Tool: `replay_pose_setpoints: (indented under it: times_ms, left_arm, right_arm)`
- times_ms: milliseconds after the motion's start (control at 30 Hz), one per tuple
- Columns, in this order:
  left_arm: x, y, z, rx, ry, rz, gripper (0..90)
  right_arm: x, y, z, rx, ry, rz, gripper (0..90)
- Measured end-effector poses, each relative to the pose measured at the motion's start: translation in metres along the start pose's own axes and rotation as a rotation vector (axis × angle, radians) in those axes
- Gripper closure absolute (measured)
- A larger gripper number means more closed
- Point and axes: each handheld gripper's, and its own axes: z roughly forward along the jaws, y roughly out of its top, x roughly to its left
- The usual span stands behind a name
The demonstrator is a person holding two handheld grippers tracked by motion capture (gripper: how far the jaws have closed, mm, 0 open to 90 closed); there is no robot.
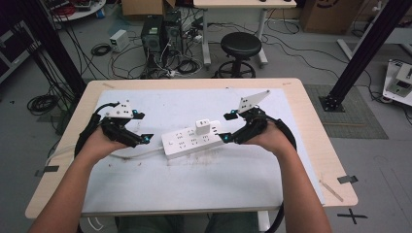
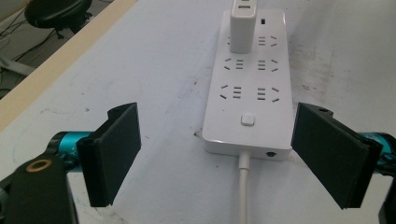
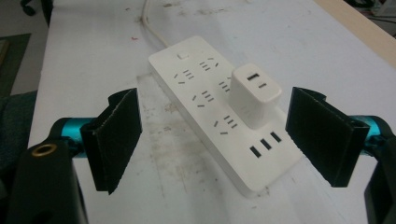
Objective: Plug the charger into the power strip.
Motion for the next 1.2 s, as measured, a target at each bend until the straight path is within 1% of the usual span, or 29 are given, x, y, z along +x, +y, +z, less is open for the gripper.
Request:
replay_pose_setpoints:
  times_ms: [33,67,100,200,233,267,300,333,367,400,467,600,633,667,767,833,867,933,967,1000,1067,1200]
  left_arm:
    - [-0.0007,0.0,0.0006,-0.006,-0.001,-0.008,16.0]
    - [-0.0012,0.0002,0.0005,0.001,0.003,-0.004,16.0]
    - [-0.0013,0.0003,0.0005,0.001,0.003,-0.002,16.0]
    - [-0.0016,0.0007,0.0002,0.0,0.003,-0.002,16.0]
    - [-0.0021,0.0011,0.0001,-0.006,0.011,-0.009,16.0]
    - [-0.0021,0.0011,0.0001,-0.006,0.011,-0.009,16.0]
    - [-0.0021,0.0011,-0.0003,-0.008,0.013,-0.012,16.0]
    - [-0.0021,0.0011,-0.0003,-0.008,0.013,-0.012,16.0]
    - [-0.0018,0.001,-0.0008,0.002,0.015,-0.007,16.0]
    - [-0.0018,0.0011,-0.0009,0.004,0.017,-0.007,16.0]
    - [-0.0016,0.0011,-0.0011,0.002,0.016,-0.006,16.0]
    - [-0.0013,0.0007,-0.0014,-0.003,0.017,-0.016,15.9]
    - [-0.0005,0.0006,-0.002,0.005,0.02,-0.008,16.0]
    - [-0.0003,0.0004,-0.0018,0.002,0.016,-0.011,16.0]
    - [-0.0002,0.0001,-0.0011,0.002,0.021,-0.014,15.9]
    - [-0.0001,-0.0001,-0.0003,0.002,0.02,-0.016,16.0]
    - [-0.0001,-0.0003,-0.0002,0.003,0.021,-0.019,16.0]
    - [0.0011,-0.0006,-0.0004,0.01,0.019,-0.013,16.0]
    - [0.0007,-0.001,0.0002,0.003,0.021,-0.024,16.0]
    - [0.0007,-0.001,0.0002,0.003,0.021,-0.024,16.0]
    - [0.0016,-0.0016,-0.0004,0.017,0.023,-0.018,16.0]
    - [0.0018,-0.002,-0.0001,0.021,0.026,-0.017,16.0]
  right_arm:
    - [-0.0007,-0.0013,-0.0011,-0.002,-0.005,0.001,18.9]
    - [-0.0017,-0.003,-0.0026,-0.003,-0.012,0.0,18.9]
    - [-0.0021,-0.0044,-0.0043,-0.012,-0.017,0.009,18.9]
    - [-0.0026,-0.0052,-0.0051,-0.019,-0.014,0.015,18.9]
    - [-0.003,-0.0053,-0.0064,-0.022,-0.023,0.016,18.9]
    - [-0.0035,-0.0046,-0.0071,-0.034,-0.023,0.021,18.9]
    - [-0.0029,-0.0027,-0.0073,-0.041,-0.028,0.016,18.9]
    - [-0.0029,-0.0027,-0.0073,-0.041,-0.028,0.016,18.9]
    - [-0.0027,-0.0022,-0.0073,-0.043,-0.029,0.019,18.9]
    - [-0.0025,-0.0011,-0.0073,-0.044,-0.031,0.012,18.9]
    - [-0.0023,-0.0005,-0.0072,-0.046,-0.03,0.015,18.9]
    - [-0.0025,0.0016,-0.0078,-0.047,-0.041,0.009,18.9]
    - [-0.0025,0.0023,-0.0081,-0.047,-0.04,0.014,18.9]
    - [-0.0029,0.0027,-0.008,-0.05,-0.044,0.008,18.8]
    - [-0.0029,0.0026,-0.0084,-0.046,-0.045,0.019,18.9]
    - [-0.0041,0.0021,-0.0079,-0.045,-0.047,0.014,18.9]
    - [-0.0037,0.0019,-0.0081,-0.038,-0.046,0.024,18.9]
    - [-0.004,0.0019,-0.0081,-0.038,-0.046,0.024,18.9]
    - [-0.0047,0.0017,-0.0074,-0.039,-0.046,0.024,18.8]
    - [-0.0049,0.0017,-0.007,-0.037,-0.044,0.024,18.9]
    - [-0.0055,0.0013,-0.0061,-0.032,-0.042,0.029,18.9]
    - [-0.0058,0.0013,-0.0055,-0.03,-0.042,0.029,18.9]
